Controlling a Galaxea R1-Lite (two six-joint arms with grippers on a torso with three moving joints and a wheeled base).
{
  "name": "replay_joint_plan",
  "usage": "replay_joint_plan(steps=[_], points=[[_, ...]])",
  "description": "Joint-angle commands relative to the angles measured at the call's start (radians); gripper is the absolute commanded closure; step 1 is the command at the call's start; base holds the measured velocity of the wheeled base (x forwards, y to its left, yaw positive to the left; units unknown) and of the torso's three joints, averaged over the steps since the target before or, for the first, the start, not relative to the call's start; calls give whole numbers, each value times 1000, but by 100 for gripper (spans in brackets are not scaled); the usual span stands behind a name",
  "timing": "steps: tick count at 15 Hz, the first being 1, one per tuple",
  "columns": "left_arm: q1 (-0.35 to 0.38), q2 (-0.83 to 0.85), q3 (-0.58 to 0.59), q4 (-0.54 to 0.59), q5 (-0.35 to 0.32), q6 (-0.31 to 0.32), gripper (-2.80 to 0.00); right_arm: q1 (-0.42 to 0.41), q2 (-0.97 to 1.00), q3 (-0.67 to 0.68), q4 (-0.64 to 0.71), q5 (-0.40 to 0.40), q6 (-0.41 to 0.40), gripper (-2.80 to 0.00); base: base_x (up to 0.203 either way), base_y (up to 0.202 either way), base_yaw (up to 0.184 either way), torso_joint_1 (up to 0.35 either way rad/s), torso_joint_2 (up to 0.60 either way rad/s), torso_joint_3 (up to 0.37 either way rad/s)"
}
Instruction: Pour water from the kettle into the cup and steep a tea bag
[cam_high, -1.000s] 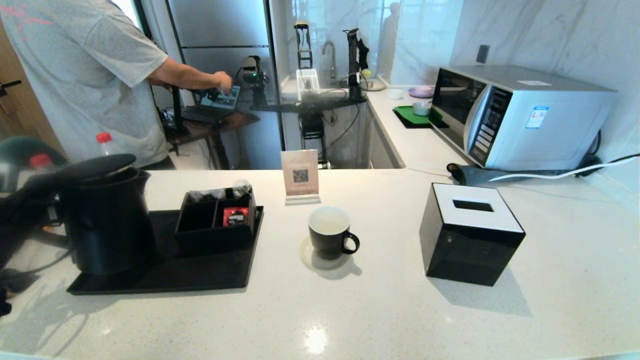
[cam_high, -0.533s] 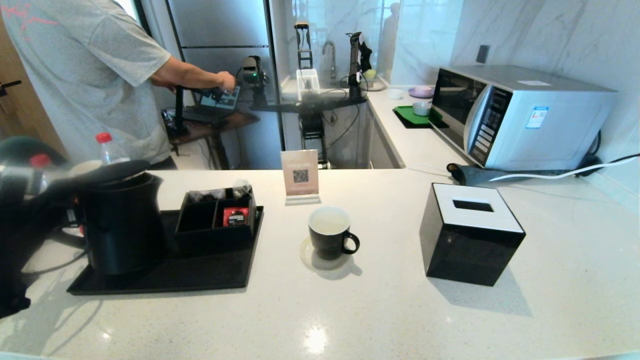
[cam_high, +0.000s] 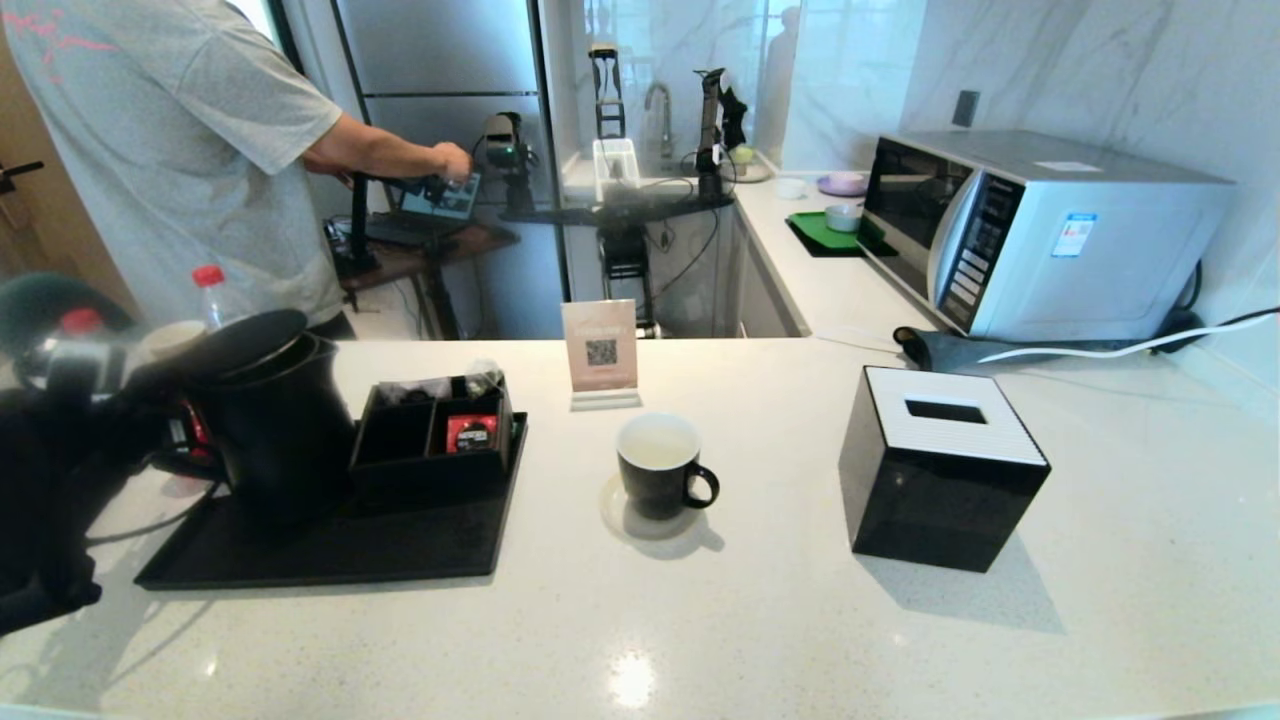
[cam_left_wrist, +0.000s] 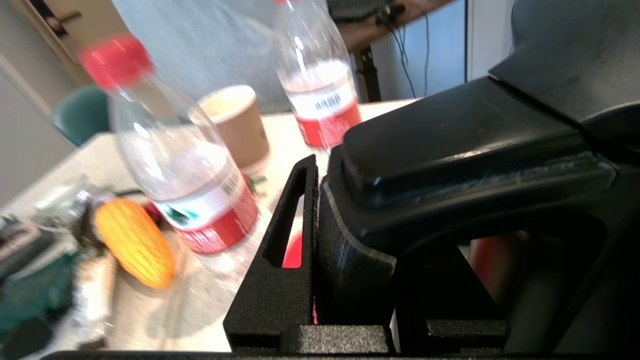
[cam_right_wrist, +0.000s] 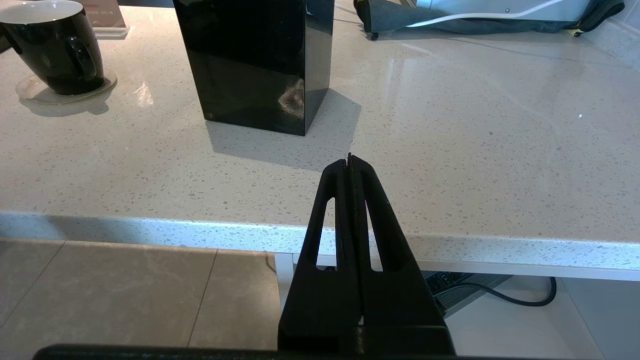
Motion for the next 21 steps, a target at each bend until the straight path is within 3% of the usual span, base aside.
replay_joint_plan(steps=[1, 16, 17, 21], points=[[-5, 28, 9, -46, -2, 4, 0, 0, 1, 0, 0, 0, -1, 0, 0, 0, 0, 0, 0, 0], [2, 11, 49, -46, -2, 8, 0, 0, 1, 0, 0, 0, -1, 0, 0, 0, 0, 0, 0, 0], [2, 11, 53, -46, -2, 8, -280, 0, 1, 0, 0, 0, -1, 0, 0, 0, 0, 0, 0, 0], [2, 14, 58, -46, -2, 8, -280, 0, 1, 0, 0, 0, -1, 0, 0, 0, 0, 0, 0, 0]])
